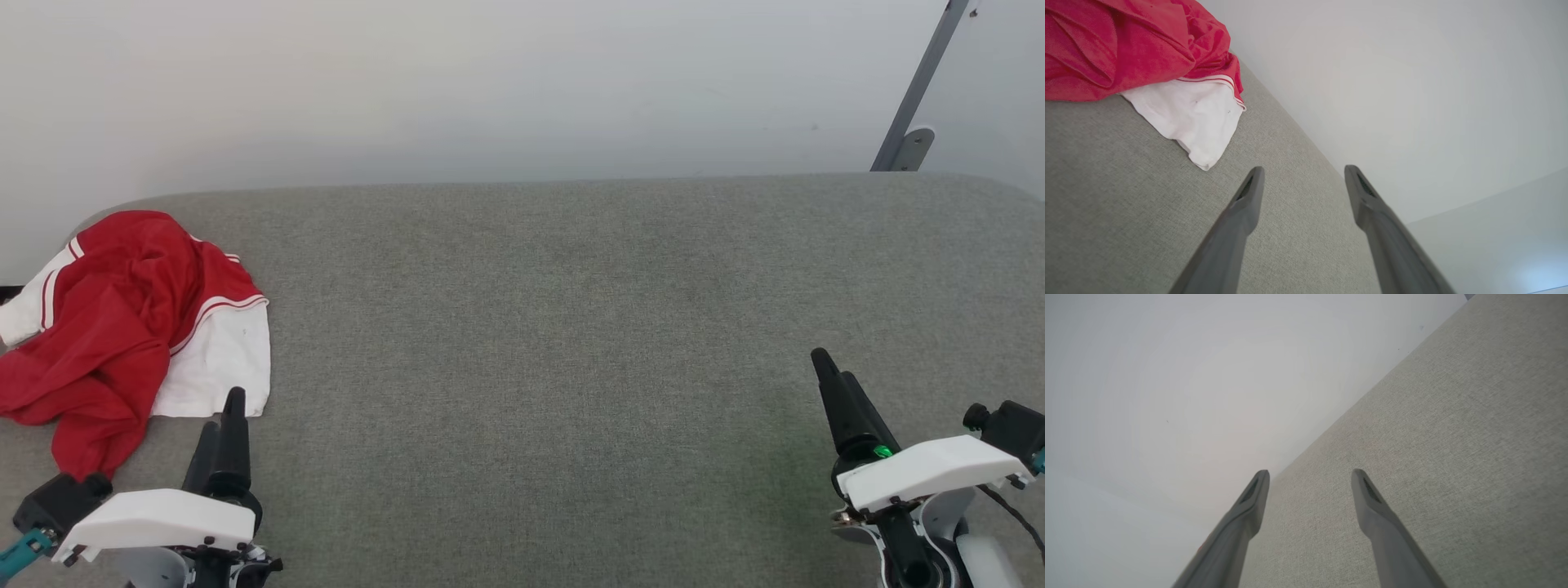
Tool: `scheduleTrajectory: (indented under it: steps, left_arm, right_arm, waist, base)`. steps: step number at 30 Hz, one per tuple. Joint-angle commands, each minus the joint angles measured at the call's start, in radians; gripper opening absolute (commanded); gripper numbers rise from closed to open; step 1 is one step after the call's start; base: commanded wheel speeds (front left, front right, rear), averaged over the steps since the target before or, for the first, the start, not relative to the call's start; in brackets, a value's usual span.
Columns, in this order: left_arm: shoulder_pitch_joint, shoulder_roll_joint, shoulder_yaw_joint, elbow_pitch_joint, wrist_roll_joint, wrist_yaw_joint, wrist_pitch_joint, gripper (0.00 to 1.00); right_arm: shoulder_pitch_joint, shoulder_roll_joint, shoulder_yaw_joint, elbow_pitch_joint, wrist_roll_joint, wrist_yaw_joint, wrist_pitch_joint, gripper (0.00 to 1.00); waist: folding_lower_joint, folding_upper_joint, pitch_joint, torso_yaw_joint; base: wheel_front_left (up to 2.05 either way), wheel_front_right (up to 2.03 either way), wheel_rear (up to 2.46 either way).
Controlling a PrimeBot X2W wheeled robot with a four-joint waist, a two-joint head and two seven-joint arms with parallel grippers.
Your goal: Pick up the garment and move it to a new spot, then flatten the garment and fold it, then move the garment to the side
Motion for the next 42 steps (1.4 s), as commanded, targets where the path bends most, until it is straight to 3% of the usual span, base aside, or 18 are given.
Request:
scheduleTrajectory:
  steps: [1, 42]
  left_arm:
    - [-0.006, 0.016, -0.003, -0.020, 0.038, 0.002, -0.015, 1.00]
    - [0.031, 0.068, -0.061, -0.050, 0.400, -0.008, -0.134, 1.00]
  right_arm:
    - [-0.024, -0.008, 0.007, -0.014, -0.035, 0.001, -0.010, 1.00]
    - [-0.033, -0.048, 0.033, -0.046, -0.415, 0.001, -0.060, 1.00]
  waist:
    - [0.0000, -0.0001, -0.001, 0.000]
    - [0.0000, -0.0001, -0.011, -0.004]
  base:
    - [0.00, 0.00, 0.00]
    - [0.00, 0.00, 0.00]
